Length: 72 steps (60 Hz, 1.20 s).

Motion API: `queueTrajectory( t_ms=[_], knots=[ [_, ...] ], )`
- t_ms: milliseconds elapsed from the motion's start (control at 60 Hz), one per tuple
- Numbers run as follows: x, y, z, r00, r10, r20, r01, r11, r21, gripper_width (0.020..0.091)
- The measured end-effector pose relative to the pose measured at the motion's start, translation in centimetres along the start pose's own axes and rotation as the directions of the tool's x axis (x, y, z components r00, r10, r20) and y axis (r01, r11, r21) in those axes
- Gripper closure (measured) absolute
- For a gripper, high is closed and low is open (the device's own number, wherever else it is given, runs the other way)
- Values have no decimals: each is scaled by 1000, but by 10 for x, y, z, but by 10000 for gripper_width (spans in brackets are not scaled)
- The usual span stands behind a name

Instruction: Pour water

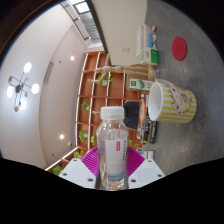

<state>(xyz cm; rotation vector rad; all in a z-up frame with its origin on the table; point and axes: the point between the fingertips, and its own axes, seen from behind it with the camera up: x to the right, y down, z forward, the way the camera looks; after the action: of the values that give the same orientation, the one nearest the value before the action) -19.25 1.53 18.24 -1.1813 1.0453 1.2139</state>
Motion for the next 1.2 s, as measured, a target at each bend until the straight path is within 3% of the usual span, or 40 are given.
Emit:
queueTrajectory(
  t_ms=[167,317,633,767,883,967,1033,1200],
  knots=[
    [11,-24,17,953,302,-7,-301,952,58,741],
    [6,-47,18,838,538,91,-545,831,106,740],
    [7,-51,17,835,548,50,-550,831,86,740],
    [-17,-49,21,948,316,26,-317,947,51,738],
    [-47,-54,22,979,-205,-14,205,979,7,740],
    [-54,-81,19,819,-569,-80,571,821,11,739],
    [-52,-116,17,623,-755,-206,770,638,-13,740],
    [-11,-223,-4,252,-841,-479,944,323,-70,731]
  ],
)
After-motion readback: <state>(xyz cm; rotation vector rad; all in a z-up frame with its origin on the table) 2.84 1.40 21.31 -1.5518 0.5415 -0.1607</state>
